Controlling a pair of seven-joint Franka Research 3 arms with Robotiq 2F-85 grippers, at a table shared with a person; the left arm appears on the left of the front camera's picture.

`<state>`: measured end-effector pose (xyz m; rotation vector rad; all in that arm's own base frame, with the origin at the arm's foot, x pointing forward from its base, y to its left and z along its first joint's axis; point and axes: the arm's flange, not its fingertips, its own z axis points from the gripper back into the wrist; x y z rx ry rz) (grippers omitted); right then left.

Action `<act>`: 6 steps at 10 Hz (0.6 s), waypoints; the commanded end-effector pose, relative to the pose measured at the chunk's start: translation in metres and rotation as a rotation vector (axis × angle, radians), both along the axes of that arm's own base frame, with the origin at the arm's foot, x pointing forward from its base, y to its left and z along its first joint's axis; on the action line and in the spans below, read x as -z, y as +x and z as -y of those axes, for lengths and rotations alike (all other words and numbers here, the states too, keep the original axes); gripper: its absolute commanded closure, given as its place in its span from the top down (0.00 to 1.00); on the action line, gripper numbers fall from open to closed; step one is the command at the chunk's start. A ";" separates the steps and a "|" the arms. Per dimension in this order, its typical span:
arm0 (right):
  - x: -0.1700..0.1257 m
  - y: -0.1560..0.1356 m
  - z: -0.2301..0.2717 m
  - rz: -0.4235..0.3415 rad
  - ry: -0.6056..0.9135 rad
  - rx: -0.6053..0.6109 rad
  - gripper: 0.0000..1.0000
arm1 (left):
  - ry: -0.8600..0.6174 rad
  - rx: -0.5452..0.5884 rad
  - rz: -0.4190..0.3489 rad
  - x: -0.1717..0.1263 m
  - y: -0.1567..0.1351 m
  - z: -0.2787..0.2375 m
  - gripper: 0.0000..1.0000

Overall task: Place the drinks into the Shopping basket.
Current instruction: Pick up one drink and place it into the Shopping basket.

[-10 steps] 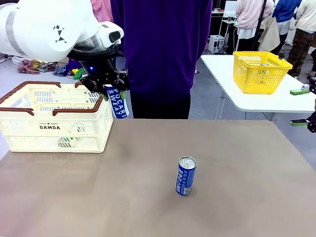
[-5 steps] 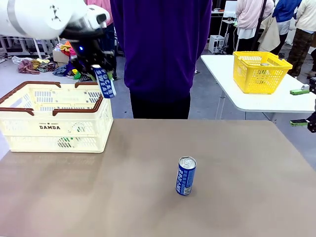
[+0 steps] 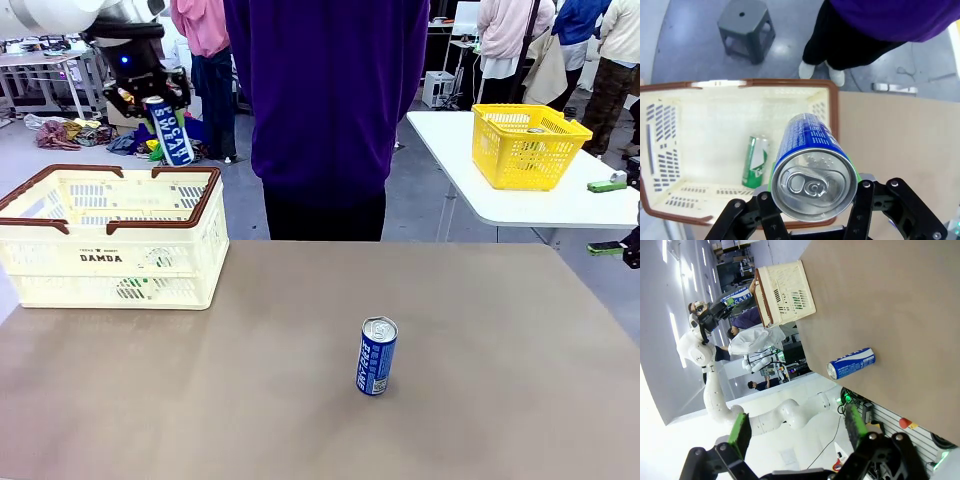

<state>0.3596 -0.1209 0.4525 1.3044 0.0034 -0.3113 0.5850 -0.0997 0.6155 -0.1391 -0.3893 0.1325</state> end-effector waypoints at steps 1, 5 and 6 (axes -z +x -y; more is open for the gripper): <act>-0.004 0.002 0.001 0.016 0.013 -0.004 1.00 | -0.006 0.034 -0.051 0.015 -0.001 -0.013 0.00; -0.004 0.002 0.001 0.016 0.013 -0.004 1.00 | 0.042 0.014 -0.132 0.083 -0.009 -0.016 0.00; -0.004 0.002 0.001 0.016 0.013 -0.004 1.00 | 0.037 0.030 -0.149 0.099 -0.010 -0.014 0.00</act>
